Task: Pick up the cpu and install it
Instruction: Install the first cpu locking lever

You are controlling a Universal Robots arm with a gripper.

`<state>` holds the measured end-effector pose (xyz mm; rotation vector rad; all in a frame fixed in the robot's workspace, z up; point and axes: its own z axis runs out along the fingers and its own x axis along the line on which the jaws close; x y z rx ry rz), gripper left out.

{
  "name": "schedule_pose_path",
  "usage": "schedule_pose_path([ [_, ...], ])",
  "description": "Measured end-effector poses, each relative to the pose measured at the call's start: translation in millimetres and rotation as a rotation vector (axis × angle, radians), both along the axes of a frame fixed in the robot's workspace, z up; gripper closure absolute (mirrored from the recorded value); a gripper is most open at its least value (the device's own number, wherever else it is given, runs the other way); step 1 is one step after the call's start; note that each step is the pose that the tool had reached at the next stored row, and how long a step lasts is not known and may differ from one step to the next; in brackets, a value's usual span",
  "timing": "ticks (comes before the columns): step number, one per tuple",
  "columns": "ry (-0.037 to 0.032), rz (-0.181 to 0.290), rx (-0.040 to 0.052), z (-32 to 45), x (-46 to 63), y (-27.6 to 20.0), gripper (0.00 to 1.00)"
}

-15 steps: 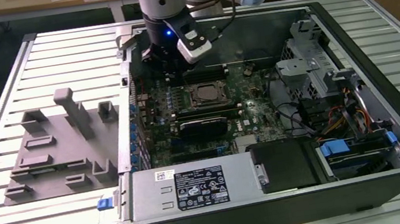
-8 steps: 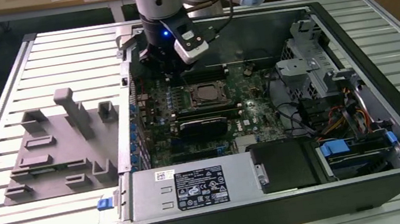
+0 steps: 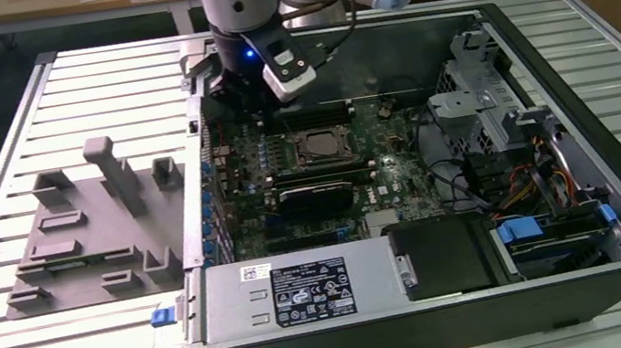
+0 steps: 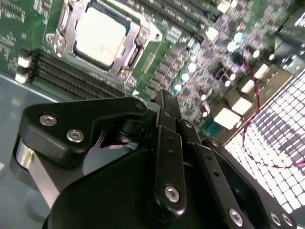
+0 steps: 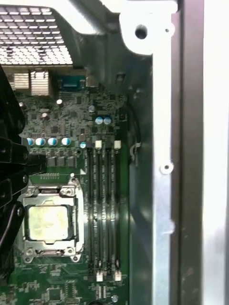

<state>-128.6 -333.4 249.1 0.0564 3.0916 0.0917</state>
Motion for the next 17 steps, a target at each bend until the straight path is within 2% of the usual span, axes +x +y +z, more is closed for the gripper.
schedule_pose_path([
  [1,-0.0002,0.0,0.0113,0.0,-0.7,0.0,0.89],
  [9,-0.0001,0.0,0.1292,0.0,-2.3,0.0,0.89],
  [12,-0.0001,0.0,0.1565,0.0,-2.5,0.0,0.89],
  [14,-0.0002,0.0,0.18,0.0,-2.4,0.0,0.89],
  [15,-0.0001,0.0,0.1876,0.0,-2.4,0.0,0.89],
  [17,-0.0002,-0.001,0.1885,0.0,-2.4,0.0,0.89],
])
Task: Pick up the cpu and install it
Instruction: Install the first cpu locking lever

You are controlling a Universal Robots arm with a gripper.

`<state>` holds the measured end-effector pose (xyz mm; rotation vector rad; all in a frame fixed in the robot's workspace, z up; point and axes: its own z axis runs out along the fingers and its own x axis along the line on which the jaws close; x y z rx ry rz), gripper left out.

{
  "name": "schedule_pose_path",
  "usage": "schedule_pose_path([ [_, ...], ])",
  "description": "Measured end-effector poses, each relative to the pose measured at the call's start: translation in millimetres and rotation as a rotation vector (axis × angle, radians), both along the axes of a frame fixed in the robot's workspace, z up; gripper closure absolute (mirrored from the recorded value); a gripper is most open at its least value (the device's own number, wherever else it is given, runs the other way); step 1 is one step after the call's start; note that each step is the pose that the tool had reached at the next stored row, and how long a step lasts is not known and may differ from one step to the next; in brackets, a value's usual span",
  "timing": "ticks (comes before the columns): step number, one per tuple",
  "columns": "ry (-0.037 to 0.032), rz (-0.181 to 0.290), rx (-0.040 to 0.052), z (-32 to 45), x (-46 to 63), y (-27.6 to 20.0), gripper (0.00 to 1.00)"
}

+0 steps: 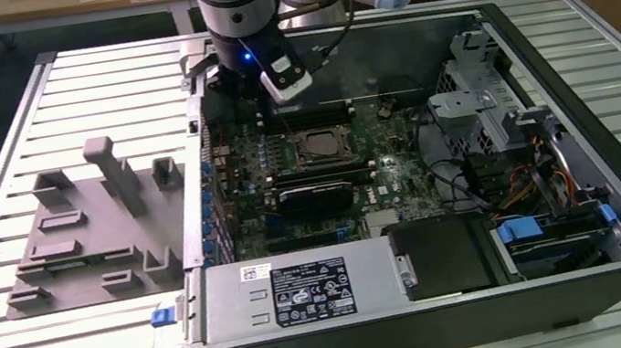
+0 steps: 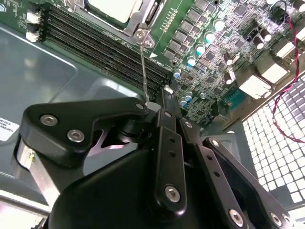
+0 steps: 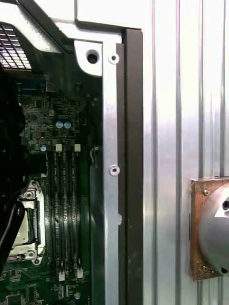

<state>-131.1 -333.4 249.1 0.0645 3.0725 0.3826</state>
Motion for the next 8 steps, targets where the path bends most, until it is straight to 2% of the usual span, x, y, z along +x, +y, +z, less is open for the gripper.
schedule_pose_path([
  [4,0.0002,0.0,0.0001,0.0,1.8,0.0,0.89],
  [8,0.0043,0.0,0.0001,0.0,15.4,0.0,0.89],
])
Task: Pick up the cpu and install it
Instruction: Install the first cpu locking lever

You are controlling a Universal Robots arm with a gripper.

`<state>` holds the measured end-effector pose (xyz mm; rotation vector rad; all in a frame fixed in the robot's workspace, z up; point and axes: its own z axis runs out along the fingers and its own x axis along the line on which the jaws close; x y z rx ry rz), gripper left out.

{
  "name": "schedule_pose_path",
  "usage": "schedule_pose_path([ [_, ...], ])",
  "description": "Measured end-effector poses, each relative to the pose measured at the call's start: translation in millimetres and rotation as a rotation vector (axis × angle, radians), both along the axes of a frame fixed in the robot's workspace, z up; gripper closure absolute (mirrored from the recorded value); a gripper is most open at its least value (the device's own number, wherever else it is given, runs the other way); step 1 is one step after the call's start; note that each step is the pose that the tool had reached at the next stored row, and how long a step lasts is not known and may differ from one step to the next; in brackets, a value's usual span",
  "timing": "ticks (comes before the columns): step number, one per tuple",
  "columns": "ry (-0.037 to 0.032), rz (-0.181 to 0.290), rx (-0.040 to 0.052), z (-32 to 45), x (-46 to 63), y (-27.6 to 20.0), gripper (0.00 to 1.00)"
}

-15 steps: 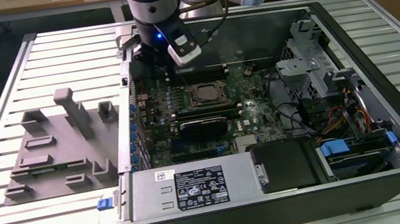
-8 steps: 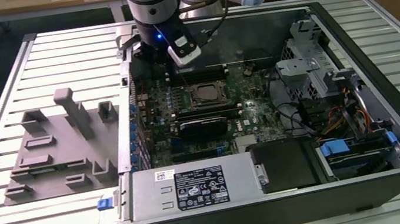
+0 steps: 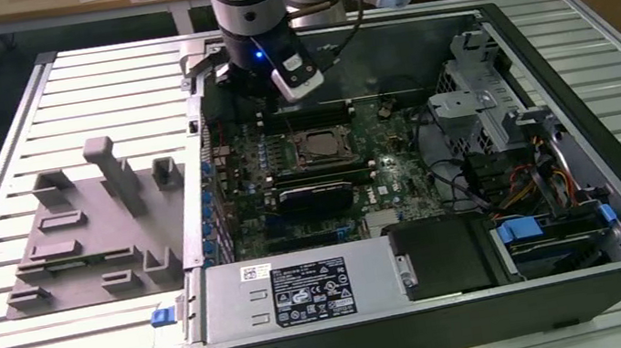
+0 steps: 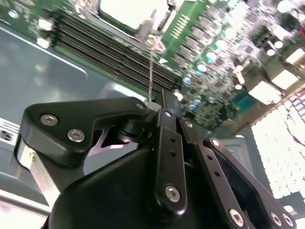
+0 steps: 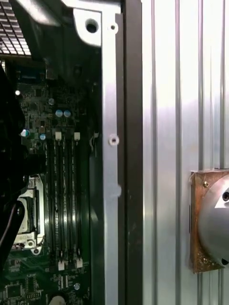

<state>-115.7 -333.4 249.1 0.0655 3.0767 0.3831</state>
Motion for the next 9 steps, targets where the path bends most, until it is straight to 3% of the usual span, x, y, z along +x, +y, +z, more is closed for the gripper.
schedule_pose_path([
  [9,0.0082,-0.001,-0.0007,0.0,26.9,0.0,0.89],
])
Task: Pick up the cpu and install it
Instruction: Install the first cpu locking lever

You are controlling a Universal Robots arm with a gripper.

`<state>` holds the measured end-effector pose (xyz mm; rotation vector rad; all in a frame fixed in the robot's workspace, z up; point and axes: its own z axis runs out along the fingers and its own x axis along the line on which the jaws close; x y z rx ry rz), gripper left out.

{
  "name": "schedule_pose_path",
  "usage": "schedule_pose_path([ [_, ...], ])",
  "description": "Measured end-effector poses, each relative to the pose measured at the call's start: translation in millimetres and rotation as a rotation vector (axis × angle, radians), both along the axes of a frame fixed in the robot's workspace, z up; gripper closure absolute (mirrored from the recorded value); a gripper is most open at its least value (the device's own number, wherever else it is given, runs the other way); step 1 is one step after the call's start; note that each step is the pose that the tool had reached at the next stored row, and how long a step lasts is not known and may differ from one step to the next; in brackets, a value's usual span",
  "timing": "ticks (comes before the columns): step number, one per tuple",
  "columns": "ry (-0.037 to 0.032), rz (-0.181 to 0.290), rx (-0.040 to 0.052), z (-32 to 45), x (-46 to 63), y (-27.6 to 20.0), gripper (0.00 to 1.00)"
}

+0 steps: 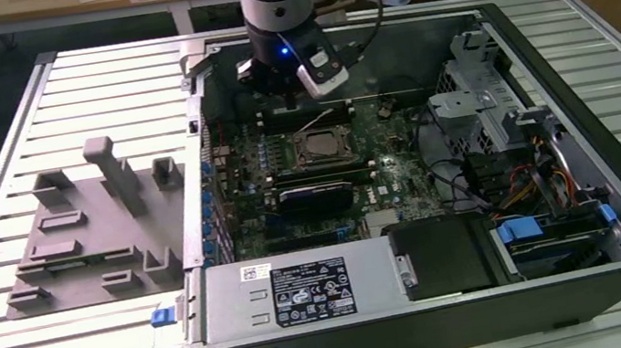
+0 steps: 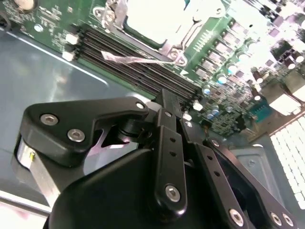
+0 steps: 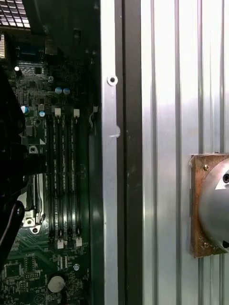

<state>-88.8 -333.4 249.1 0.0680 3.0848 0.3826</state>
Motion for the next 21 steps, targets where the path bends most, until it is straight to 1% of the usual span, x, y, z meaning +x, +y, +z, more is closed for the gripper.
schedule_pose_path([
  [3,0.0008,-0.001,-0.0011,0.0,2.9,-0.1,0.89],
  [11,0.0,-0.005,-0.0019,-0.1,3.1,-0.2,0.89],
  [17,-0.0127,-0.033,-0.0033,-2.0,3.0,-0.7,0.89],
  [19,-0.0169,-0.043,-0.0064,-2.8,3.0,-0.6,0.89],
  [21,-0.0238,-0.056,-0.0107,-3.9,3.0,-0.6,0.89],
])
